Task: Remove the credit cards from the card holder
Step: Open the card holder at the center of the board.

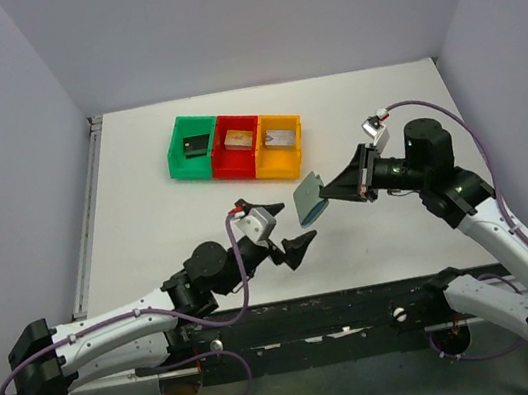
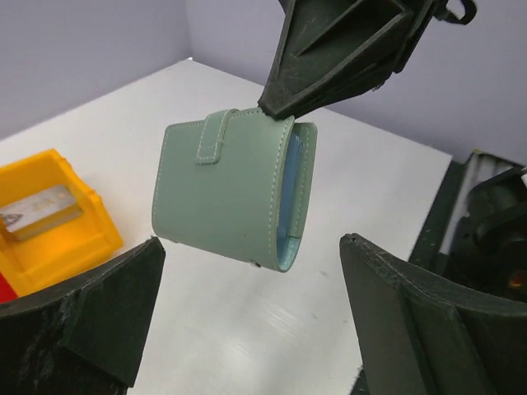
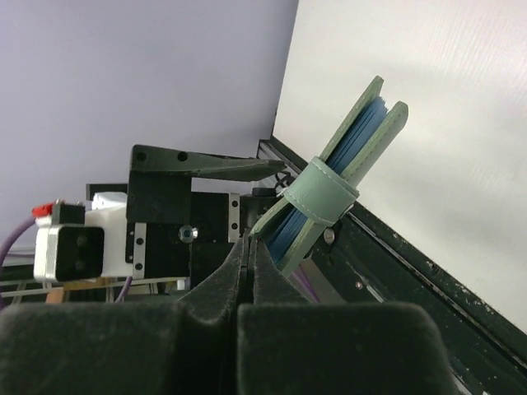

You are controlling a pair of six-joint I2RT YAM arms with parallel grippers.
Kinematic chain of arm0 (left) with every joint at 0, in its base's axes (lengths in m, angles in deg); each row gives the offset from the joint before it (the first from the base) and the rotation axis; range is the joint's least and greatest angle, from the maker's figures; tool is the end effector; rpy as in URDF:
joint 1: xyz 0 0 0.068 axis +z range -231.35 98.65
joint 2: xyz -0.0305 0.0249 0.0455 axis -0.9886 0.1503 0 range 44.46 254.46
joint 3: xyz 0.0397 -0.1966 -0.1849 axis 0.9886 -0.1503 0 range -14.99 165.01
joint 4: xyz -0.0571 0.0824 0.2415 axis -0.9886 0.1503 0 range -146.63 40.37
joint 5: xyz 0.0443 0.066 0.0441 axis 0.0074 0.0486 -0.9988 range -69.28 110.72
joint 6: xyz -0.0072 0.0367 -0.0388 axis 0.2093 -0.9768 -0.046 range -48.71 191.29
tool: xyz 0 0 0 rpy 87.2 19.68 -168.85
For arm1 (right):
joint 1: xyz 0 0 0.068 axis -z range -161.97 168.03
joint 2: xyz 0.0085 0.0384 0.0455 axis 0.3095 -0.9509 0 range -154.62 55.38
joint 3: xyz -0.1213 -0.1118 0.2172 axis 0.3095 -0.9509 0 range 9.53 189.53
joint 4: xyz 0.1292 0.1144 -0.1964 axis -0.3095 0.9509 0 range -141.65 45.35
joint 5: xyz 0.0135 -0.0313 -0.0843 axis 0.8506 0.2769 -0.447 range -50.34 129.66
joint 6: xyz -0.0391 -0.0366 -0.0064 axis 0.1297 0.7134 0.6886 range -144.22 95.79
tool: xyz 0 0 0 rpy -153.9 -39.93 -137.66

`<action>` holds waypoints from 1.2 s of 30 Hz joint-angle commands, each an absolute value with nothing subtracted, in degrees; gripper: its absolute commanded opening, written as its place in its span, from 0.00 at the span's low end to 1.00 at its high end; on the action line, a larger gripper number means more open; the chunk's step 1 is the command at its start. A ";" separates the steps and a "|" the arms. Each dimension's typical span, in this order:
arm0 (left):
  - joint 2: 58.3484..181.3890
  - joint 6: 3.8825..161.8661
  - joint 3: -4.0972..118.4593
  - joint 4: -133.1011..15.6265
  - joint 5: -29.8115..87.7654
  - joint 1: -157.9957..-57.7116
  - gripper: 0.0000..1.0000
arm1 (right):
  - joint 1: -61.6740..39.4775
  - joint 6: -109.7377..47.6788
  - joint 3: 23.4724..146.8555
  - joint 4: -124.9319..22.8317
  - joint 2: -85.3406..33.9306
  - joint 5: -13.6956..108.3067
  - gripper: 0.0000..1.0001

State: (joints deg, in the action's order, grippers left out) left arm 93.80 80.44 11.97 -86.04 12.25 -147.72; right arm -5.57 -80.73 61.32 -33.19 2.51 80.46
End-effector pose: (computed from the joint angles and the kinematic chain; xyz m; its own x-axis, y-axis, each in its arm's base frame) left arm 0.0874 -0.1864 0.2893 -0.0863 -0.1950 -0.9770 0.8446 0.5058 -0.1755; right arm 0.1756 0.1021 0.3456 -0.8925 0.2991 -0.3377 -0.2230 0.3584 0.9066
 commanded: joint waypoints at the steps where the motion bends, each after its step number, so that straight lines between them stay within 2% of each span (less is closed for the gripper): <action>1: 98.77 62.70 16.21 -83.96 0.95 -152.01 0.99 | -6.49 -80.38 63.23 -28.97 2.20 79.13 0.01; 7: 104.75 54.08 17.27 -89.94 -6.35 -154.65 0.99 | -7.72 -80.82 63.32 -28.53 1.94 78.34 0.01; 14: 107.83 50.56 17.71 -94.86 -7.85 -155.01 0.98 | -8.86 -81.17 63.58 -28.79 1.32 77.72 0.01; 23: 109.15 50.81 18.50 -94.78 -5.92 -155.01 0.78 | -9.92 -81.61 63.67 -29.85 -0.08 77.46 0.01; 36: 109.50 51.52 18.59 -91.44 -3.28 -155.01 0.39 | -10.97 -81.70 63.85 -30.99 -0.44 76.32 0.01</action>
